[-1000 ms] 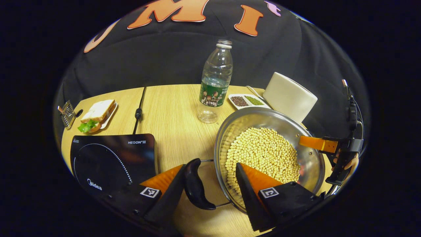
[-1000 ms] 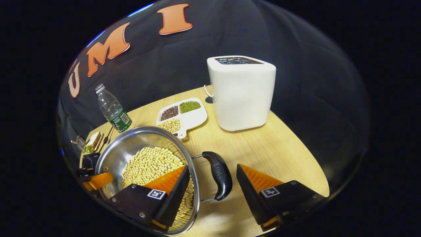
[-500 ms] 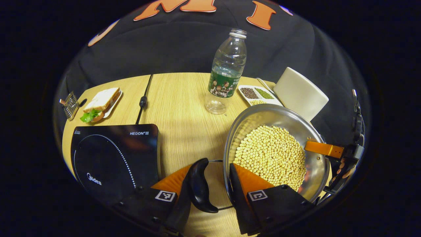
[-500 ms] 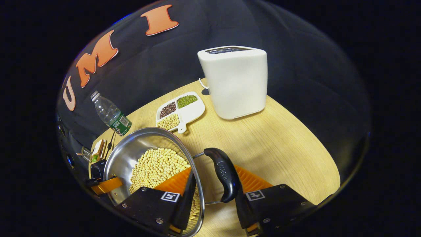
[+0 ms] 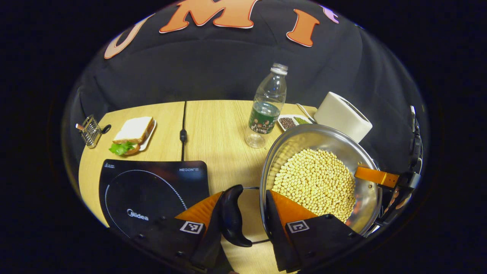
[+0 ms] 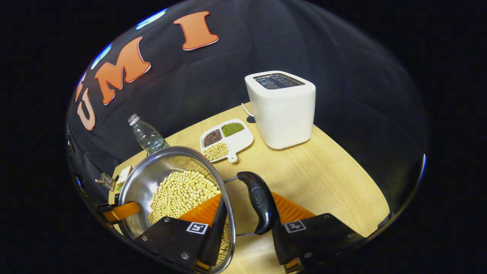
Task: First push the handle of the pot to place it horizontally, then grasp the pot with both hands and set it on the induction cooktop.
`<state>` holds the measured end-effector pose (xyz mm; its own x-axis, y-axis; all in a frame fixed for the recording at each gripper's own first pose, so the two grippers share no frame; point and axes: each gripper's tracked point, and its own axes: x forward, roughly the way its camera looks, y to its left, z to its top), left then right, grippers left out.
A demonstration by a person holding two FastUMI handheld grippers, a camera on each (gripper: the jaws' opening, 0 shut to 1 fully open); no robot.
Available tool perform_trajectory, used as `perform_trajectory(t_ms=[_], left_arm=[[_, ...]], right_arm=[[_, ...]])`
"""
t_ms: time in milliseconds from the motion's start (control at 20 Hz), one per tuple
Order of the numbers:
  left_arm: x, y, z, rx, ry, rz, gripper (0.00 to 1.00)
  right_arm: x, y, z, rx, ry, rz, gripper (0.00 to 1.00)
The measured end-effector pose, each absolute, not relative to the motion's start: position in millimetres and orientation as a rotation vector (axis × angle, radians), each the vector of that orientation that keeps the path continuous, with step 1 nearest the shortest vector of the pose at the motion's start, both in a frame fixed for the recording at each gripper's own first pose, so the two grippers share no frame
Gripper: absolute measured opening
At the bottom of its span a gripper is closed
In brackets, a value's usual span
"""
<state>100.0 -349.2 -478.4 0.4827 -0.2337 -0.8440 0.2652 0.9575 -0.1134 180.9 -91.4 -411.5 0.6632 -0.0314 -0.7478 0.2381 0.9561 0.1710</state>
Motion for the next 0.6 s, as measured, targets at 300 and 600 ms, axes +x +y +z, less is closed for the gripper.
perform_trajectory(t_ms=[300,600], left_arm=[[106,-307,-440,0.017,0.970,-0.278,0.65],[99,-253,-392,0.008,0.946,-0.215,0.65]], right_arm=[[180,-49,-375,0.251,0.795,-0.129,0.58],[180,18,-367,0.261,0.799,-0.073,0.58]])
